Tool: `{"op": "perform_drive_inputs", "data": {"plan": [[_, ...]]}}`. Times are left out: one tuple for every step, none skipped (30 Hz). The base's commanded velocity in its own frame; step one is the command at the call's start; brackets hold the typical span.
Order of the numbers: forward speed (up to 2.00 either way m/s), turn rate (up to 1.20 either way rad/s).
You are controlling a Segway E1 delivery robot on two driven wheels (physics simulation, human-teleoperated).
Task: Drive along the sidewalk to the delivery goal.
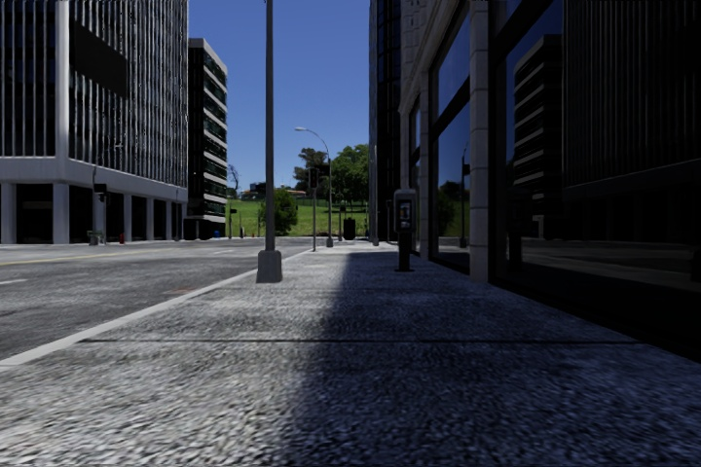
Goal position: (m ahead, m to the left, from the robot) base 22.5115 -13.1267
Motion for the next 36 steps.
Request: {"op": "perform_drive_inputs", "data": {"plan": [[1.98,0.00],[1.98,0.00],[1.98,0.00],[1.98,0.00],[1.98,0.00],[1.98,0.00],[1.98,0.00],[1.98,0.00],[1.98,0.00],[1.98,0.00],[1.98,0.00],[1.98,0.00],[1.98,0.00],[1.98,0.00],[1.98,0.00],[1.98,0.00],[1.98,0.00],[1.98,0.00],[1.98,0.00],[1.98,0.00],[1.98,0.00],[1.98,0.00],[1.98,0.00],[1.98,0.00],[1.98,0.00],[1.98,0.00],[1.99,0.00],[1.99,0.00],[1.99,0.00],[1.99,0.00],[1.99,0.00],[1.99,0.00],[1.99,0.00],[1.99,0.00],[1.99,0.00],[1.99,0.00]]}}
